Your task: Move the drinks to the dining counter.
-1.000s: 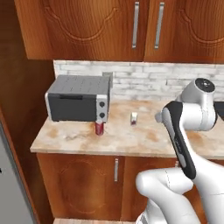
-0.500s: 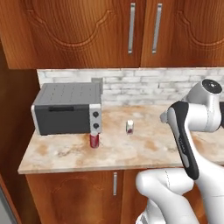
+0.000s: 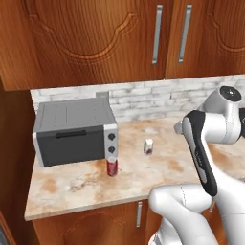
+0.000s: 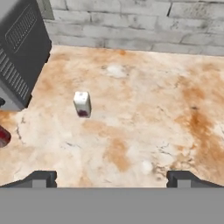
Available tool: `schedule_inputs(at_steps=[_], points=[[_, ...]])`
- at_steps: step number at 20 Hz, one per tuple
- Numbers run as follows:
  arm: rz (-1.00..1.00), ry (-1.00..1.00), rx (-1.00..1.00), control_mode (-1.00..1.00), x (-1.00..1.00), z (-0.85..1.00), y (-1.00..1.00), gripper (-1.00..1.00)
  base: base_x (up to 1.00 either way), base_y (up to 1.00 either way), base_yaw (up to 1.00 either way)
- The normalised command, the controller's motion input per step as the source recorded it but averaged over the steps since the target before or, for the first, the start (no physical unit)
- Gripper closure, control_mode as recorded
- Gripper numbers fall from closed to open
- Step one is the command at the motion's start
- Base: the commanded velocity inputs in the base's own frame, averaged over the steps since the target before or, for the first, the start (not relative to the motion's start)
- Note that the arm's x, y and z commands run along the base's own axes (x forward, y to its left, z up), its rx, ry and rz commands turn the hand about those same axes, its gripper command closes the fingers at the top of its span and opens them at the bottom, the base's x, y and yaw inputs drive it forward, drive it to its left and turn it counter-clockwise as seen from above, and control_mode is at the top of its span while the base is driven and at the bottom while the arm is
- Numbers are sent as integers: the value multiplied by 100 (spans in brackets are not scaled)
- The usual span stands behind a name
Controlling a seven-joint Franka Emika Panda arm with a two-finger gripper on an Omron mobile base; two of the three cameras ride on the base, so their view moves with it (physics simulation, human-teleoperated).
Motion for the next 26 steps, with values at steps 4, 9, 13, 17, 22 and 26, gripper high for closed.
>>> schedule_inputs(at_steps=[4, 9, 13, 17, 22, 26], points=[[0, 0, 0, 100, 0, 0, 0, -100, 61, 14, -21], [0, 0, 0, 100, 0, 0, 0, -100, 14, 2, -5], [0, 0, 0, 100, 0, 0, 0, -100, 0, 0, 0], [0, 0, 0, 100, 0, 0, 0, -100, 0, 0, 0], [2, -2, 2, -100, 2, -5, 0, -100, 0, 0, 0], [19, -7, 15, -100, 18, -34, 0, -100, 0, 0, 0]])
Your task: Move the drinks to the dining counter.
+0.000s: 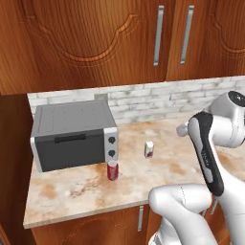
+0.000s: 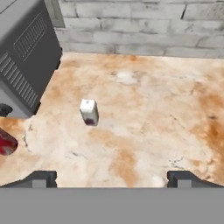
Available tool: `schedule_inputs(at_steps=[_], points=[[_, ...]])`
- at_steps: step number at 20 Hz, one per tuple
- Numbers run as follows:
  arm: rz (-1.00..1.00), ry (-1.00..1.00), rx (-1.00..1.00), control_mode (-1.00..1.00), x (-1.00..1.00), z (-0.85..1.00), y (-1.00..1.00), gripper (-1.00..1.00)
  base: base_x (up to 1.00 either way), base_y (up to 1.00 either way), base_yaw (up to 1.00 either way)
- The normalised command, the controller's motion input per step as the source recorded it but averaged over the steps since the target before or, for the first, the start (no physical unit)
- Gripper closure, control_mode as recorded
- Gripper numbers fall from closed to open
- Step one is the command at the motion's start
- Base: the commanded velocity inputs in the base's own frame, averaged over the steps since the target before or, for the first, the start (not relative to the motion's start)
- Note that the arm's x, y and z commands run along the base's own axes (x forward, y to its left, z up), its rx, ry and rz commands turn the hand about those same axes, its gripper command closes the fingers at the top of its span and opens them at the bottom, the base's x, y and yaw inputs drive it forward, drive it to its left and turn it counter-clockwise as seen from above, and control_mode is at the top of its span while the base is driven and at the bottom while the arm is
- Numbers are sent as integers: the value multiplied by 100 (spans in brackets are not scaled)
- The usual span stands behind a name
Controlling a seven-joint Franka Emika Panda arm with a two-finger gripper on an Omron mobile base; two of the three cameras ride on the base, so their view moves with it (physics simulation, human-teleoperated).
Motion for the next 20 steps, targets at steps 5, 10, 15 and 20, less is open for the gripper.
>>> schedule_inputs(at_steps=[5, 10, 15, 20], points=[[29, -11, 12, -100, 35, -21, 0, -100, 0, 0, 0], [33, -12, 1, -100, 45, 0, 6, -100, 0, 0, 0], [28, -9, 0, -100, 14, 0, 0, -100, 0, 0, 0], [28, -10, 0, -100, 0, 0, 0, -100, 0, 0, 0]])
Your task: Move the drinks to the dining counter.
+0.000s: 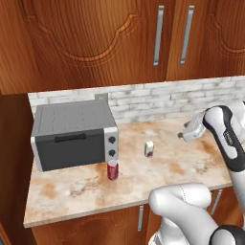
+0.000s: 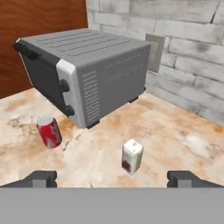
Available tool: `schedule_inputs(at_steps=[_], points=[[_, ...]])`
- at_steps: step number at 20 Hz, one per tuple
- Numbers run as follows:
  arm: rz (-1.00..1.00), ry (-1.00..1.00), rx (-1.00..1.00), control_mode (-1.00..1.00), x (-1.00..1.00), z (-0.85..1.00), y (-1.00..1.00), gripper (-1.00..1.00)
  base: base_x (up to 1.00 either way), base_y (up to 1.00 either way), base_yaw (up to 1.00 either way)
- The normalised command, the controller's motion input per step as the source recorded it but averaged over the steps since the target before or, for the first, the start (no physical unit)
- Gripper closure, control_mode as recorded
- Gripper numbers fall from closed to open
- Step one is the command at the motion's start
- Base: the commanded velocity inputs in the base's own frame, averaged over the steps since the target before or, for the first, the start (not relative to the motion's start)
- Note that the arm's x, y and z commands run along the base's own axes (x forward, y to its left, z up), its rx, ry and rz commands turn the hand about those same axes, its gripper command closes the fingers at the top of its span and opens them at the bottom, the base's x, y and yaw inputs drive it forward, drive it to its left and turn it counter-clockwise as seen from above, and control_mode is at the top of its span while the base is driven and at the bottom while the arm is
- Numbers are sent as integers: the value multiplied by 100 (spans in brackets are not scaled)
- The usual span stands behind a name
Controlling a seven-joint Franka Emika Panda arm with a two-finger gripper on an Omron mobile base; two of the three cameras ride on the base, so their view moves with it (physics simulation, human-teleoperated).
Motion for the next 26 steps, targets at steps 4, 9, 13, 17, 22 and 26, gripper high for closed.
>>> schedule_inputs(at_steps=[4, 9, 13, 17, 22, 26], points=[[36, -14, 2, -100, 0, -4, 0, -100, 0, 0, 0], [31, -10, 1, -100, -1, 0, 0, -100, 0, 0, 0], [15, 2, 0, -100, -1, 0, 1, -100, 0, 0, 0], [2, 15, 0, -100, 12, -34, 23, -100, 0, 0, 0], [1, 10, 0, -100, 20, -69, 17, -100, 0, 0, 0], [0, 1, 0, -100, 25, -48, 3, -100, 0, 0, 0]])
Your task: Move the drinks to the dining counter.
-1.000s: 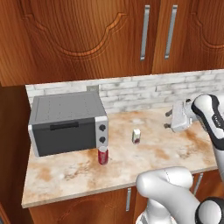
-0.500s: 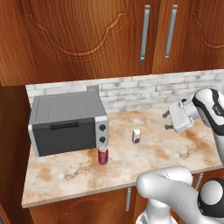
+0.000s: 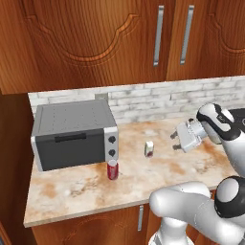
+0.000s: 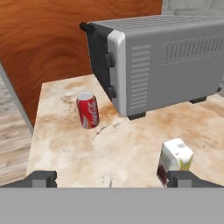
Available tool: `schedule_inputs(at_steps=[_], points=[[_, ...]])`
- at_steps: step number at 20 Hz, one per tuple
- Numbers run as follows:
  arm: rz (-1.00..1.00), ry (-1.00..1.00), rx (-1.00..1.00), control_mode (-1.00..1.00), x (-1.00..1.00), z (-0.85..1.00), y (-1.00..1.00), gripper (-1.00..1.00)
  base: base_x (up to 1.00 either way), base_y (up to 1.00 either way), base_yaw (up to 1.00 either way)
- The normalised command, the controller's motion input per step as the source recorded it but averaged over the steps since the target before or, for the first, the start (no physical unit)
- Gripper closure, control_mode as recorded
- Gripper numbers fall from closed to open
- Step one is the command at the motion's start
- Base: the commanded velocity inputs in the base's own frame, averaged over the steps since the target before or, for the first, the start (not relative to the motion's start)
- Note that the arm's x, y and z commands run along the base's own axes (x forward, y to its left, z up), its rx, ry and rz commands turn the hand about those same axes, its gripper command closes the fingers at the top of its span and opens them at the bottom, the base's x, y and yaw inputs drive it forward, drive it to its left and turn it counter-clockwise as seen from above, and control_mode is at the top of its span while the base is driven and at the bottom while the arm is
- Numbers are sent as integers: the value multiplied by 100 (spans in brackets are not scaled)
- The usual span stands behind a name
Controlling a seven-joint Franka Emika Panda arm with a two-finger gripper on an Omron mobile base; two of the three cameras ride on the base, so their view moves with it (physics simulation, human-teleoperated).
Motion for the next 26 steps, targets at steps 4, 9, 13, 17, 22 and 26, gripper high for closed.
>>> schedule_inputs(at_steps=[4, 9, 13, 17, 22, 26], points=[[0, 0, 0, -100, 33, -32, 0, -100, 0, 0, 0], [0, 0, 0, -100, 29, -34, 0, -100, 0, 0, 0], [0, 0, 0, -100, 5, -20, 2, -100, 0, 0, 0], [0, 0, 0, -100, 14, -15, 14, -100, 0, 0, 0], [0, 0, 0, -100, 26, -4, 18, -100, 0, 0, 0], [0, 0, 0, -100, 21, -2, 13, -100, 0, 0, 0]])
